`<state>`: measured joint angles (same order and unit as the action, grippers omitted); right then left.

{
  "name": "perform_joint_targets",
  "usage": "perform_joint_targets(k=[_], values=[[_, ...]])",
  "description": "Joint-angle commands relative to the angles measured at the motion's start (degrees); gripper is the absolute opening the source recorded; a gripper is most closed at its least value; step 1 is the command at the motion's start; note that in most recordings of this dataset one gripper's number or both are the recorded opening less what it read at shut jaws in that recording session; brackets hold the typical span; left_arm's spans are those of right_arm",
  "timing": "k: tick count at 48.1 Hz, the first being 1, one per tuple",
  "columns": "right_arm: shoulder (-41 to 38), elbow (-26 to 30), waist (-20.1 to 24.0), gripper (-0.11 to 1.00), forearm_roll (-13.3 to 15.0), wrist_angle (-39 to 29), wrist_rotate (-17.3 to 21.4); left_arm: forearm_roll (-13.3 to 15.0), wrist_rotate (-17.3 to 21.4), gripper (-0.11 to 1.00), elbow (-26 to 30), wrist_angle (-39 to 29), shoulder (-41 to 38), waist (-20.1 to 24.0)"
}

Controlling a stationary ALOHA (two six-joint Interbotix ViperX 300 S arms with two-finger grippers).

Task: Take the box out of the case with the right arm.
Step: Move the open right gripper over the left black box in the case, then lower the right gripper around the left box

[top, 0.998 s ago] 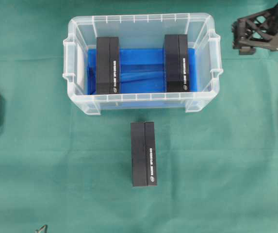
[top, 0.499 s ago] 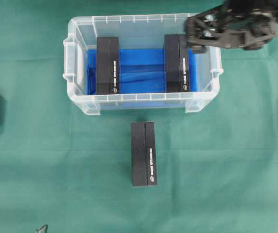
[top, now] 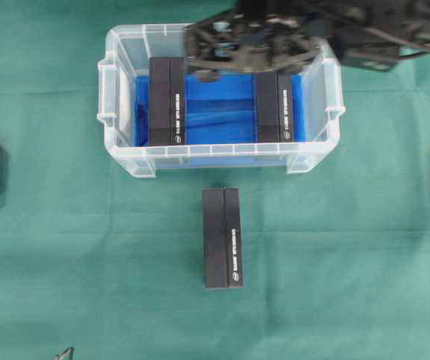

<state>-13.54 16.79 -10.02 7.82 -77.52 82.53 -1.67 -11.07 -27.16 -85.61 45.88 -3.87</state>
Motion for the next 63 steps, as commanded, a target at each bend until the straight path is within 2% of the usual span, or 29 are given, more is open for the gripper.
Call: perform_joint_targets(k=[1, 7, 13, 19, 35, 63], values=[[-1.67, 5.8, 0.79, 0.88, 0.09, 0.26, -0.09, -0.18, 0.09, 0.0, 1.23, 0.09, -0.26, -0.18], [-5.54, 11.07, 1.14, 0.88, -0.09, 0.26, -1.32, -0.18, 0.09, 0.0, 1.23, 0.09, -0.18, -0.18], [-8.96, 15.38, 1.32, 0.88, -1.41, 0.18, -3.25, -0.18, 0.09, 0.0, 1.23, 0.0, 0.09, -0.18], [-10.99, 17.49, 1.23, 0.88, -1.85, 0.26, -3.43, -0.18, 0.09, 0.0, 1.23, -0.18, 0.26, -0.18], [-14.06, 18.28, 0.88, 0.89, -4.39, 4.66, -3.43, -0.18, 0.09, 0.0, 1.32, -0.35, 0.35, -0.18], [-14.24, 18.02, 0.26, 0.9, -4.22, 4.92, -3.34, -0.18, 0.09, 0.0, 1.32, -0.44, 0.0, -0.18]])
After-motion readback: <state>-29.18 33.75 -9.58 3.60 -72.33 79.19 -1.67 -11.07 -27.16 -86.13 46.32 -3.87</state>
